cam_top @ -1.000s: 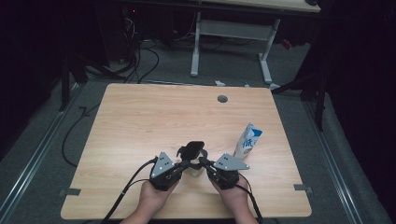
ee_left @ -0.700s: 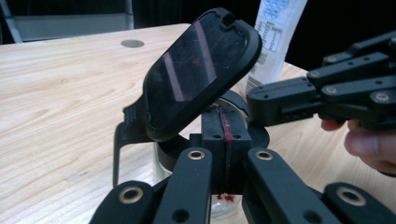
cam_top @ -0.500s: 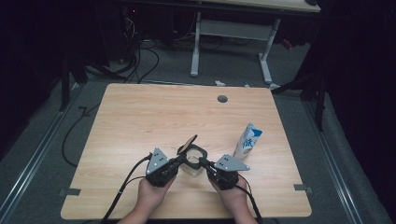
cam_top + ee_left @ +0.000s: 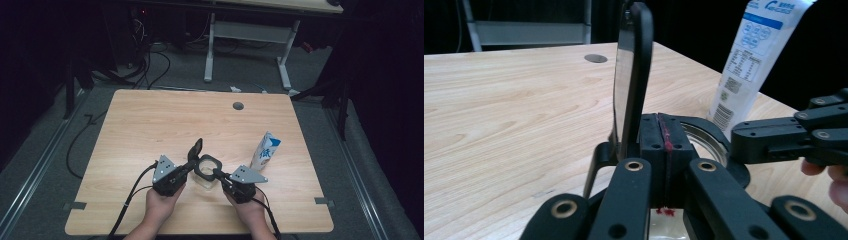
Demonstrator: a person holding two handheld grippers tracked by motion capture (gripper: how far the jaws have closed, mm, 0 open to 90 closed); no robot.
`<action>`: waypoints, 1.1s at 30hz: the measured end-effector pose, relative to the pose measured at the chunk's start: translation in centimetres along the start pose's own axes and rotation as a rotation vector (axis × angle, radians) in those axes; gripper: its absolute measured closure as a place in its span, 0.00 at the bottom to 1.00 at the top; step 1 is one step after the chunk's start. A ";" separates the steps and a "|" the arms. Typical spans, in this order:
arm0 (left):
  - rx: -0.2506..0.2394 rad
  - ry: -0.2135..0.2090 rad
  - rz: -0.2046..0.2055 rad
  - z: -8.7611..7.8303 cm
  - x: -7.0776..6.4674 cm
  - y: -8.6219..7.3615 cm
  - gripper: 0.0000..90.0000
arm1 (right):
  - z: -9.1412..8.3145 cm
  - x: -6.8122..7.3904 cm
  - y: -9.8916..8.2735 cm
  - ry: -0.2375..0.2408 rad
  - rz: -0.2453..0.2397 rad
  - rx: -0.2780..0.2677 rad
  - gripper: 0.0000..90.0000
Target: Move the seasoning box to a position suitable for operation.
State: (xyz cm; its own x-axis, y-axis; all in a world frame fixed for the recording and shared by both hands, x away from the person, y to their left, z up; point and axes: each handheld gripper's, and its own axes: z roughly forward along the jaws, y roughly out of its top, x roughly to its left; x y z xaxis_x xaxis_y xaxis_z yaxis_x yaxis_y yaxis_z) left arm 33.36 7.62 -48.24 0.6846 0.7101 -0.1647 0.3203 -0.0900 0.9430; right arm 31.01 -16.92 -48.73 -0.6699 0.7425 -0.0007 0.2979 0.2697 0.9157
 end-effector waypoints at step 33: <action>0.010 0.031 0.012 0.5 0.3 1.5 1.00 | 0.1 -0.2 -0.1 0.012 -0.006 -0.010 1.00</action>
State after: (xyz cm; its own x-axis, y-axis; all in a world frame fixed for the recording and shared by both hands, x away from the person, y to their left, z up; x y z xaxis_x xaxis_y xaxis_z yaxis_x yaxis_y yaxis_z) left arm 34.36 7.37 -46.98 0.6679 0.7301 -0.1445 0.3191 -0.1054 0.9419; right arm 31.14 -17.04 -48.87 -0.6800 0.7332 -0.0013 0.2872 0.2680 0.9196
